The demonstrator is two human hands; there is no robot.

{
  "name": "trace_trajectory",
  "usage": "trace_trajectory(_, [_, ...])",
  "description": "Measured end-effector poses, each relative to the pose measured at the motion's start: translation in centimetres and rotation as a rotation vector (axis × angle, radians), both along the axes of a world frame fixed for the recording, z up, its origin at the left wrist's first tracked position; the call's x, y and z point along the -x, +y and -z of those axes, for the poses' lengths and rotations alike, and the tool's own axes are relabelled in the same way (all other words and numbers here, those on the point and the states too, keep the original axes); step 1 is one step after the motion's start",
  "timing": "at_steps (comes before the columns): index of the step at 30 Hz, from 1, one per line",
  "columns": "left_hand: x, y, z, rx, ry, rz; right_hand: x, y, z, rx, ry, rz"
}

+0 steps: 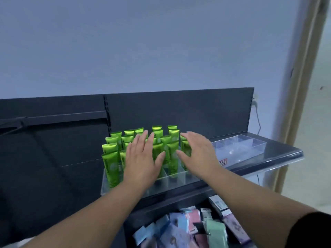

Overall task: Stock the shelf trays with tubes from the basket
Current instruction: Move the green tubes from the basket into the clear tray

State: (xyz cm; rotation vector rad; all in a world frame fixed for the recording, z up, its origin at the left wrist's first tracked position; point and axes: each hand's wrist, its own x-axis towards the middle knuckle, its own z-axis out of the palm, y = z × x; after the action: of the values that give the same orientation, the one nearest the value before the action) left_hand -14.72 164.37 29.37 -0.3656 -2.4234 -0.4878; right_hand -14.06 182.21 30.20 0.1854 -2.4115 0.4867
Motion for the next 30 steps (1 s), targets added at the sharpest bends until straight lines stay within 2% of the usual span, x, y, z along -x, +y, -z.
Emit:
trace_trajectory(5, [-0.9, 9.4, 1.0, 0.045, -0.033, 0.065, -2.7, 8.8, 2.0, -0.004, -0.125, 0.221])
trace_trajectory(18, [-6.2, 37.0, 9.8, 0.217, -0.268, 0.248, -12.8, 35.0, 10.5, 0.074, -0.413, 0.504])
trace_trajectory(23, [-6.6, 42.8, 15.0, 0.289, -0.366, 0.29, -15.5, 41.2, 15.9, 0.155, -0.603, 0.572])
trace_trajectory(30, [-4.4, 46.7, 22.3, 0.347, -0.513, 0.362, -14.6, 44.2, 24.3, 0.223, -0.804, 0.654])
